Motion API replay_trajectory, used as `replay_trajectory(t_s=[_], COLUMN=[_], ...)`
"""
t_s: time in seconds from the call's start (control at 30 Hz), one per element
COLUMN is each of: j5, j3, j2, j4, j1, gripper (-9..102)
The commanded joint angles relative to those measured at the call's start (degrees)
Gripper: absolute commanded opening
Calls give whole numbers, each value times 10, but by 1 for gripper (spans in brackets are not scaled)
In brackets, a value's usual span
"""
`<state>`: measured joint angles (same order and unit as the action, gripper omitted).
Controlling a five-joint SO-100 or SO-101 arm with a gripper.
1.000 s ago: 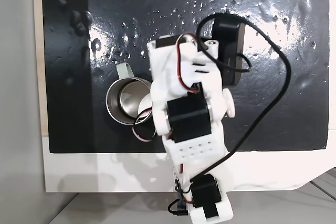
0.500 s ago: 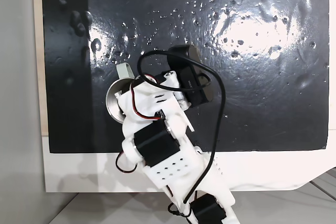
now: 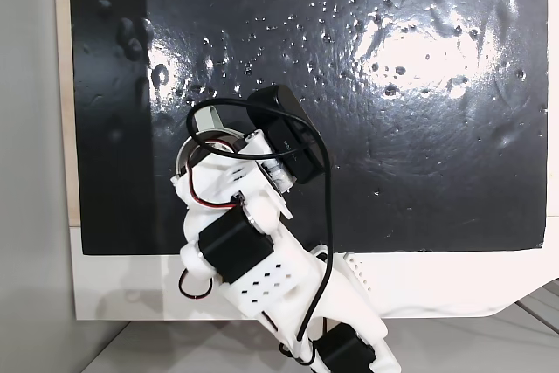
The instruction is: Grasp a pengrip and put it in the cup.
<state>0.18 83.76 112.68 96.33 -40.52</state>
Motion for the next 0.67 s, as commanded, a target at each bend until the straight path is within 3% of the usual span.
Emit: replay_trajectory(t_s=[0.0,0.63], j5=[-6,-9], j3=[-3,-9], j2=[25,33], j4=[4,4], j1=[-10,-11], gripper=[32,32])
